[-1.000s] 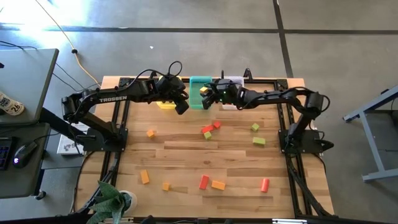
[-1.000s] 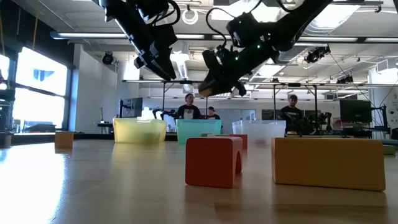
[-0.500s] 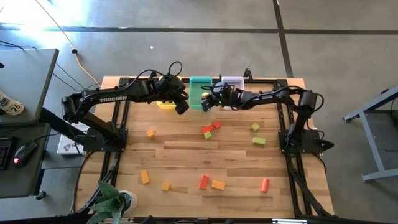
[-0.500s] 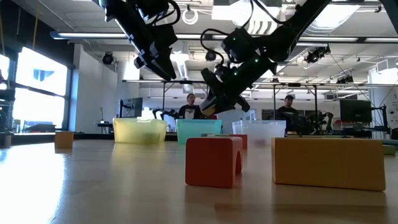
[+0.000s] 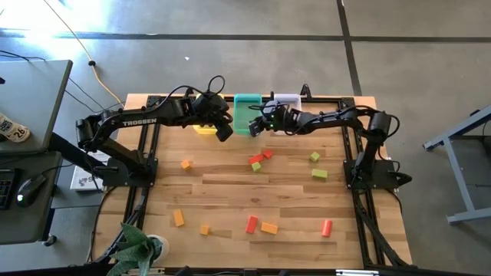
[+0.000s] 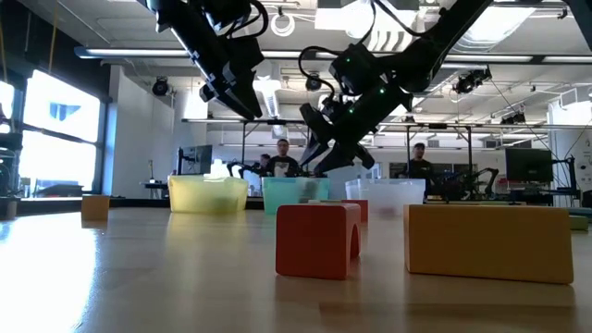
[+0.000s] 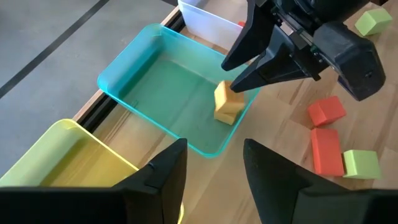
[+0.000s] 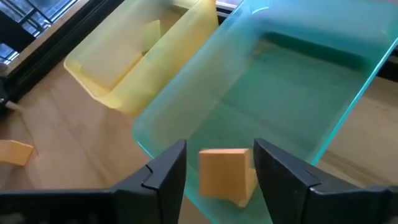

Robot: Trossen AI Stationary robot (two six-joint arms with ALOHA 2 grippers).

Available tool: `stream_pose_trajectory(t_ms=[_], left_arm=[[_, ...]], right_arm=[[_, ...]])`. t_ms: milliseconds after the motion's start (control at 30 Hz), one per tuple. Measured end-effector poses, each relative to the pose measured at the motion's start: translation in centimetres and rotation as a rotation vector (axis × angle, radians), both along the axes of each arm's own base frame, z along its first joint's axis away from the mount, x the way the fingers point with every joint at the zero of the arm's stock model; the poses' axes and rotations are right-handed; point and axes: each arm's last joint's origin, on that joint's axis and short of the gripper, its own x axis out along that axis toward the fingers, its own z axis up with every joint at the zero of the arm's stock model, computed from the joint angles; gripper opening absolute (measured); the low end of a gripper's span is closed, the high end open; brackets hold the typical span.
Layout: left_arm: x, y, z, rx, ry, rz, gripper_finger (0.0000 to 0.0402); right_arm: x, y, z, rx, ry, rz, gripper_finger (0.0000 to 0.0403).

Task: Sort & place blocks by color
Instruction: Put the yellow block into the blue bin, then put the green block into the yellow bin

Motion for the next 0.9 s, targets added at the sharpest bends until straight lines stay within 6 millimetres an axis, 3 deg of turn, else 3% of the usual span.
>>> stream_pose_trajectory(t_ms=[200, 500, 900], left_arm=[[0.1, -0.1, 0.0, 0.0, 0.008, -0.066, 0.017], [0.1, -0.9, -0.4, -0.041, 0.043, -0.095, 0.0197], [0.2, -3.4, -1.1, -0.102, 0.162, -0.169, 0.0193]], right_arm=[[-0.1, 0.1, 0.5, 0.046, -0.04, -0.019, 0.0182], [-1.2, 1.0, 4.9, 0.03, -0.148, -0.003, 0.0184], [-2.6, 5.0, 8.2, 0.052, -0.126, 0.099, 0.0184]])
